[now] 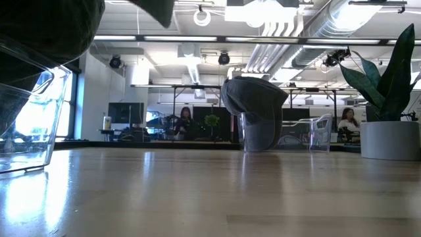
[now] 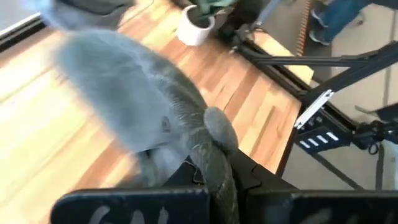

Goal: Pick & Place hat
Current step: Put the black cap into the bottom transparent bin

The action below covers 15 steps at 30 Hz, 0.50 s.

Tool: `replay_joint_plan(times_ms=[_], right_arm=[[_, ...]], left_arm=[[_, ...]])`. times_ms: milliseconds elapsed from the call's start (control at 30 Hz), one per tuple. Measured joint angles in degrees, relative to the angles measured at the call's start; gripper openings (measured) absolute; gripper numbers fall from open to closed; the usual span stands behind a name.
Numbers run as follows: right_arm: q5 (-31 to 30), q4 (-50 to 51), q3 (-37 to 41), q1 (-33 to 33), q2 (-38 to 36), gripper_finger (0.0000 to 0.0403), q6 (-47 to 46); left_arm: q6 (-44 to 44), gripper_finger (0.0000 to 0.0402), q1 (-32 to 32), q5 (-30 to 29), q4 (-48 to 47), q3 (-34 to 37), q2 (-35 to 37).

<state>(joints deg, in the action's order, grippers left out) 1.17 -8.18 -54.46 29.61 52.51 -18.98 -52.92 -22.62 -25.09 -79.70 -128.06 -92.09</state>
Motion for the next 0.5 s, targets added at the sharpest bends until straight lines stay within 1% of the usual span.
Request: replay_joint_plan(times_ms=[67, 167, 267, 333, 400, 500], right_arm=[[-1.1, 0.7, 0.0, 0.0, 0.0, 0.0168, 0.0], [-1.8, 0.9, 0.0, 0.0, 0.0, 0.0167, 0.0], [-2.0, 1.3, 0.0, 0.0, 0.0, 0.0168, 0.5], [-2.3, 1.7, 0.0, 0.0, 0.0, 0.0167, 2.0], [-2.6, 1.8, 0.0, 0.0, 0.0, 0.0168, 3.3], [-4.9, 1.6, 0.0, 0.0, 0.0, 0.0167, 4.6]], left_arm=[[-3.5, 0.0001, -1.1, -0.9, -4.5, -2.2, 0.3], [-9.1, 0.0001, -2.9, -0.8, -10.9, -3.7, 0.3], [-11.7, 0.0001, -4.4, 0.7, -9.9, -3.5, 0.1], [-16.1, 0.0, -6.1, 1.3, -10.4, -3.8, 0.3], [-18.5, 0.0, -7.7, 2.1, -10.4, -3.3, 0.6], [-22.4, 0.0, -10.4, 3.7, -10.1, -2.7, 0.5]])
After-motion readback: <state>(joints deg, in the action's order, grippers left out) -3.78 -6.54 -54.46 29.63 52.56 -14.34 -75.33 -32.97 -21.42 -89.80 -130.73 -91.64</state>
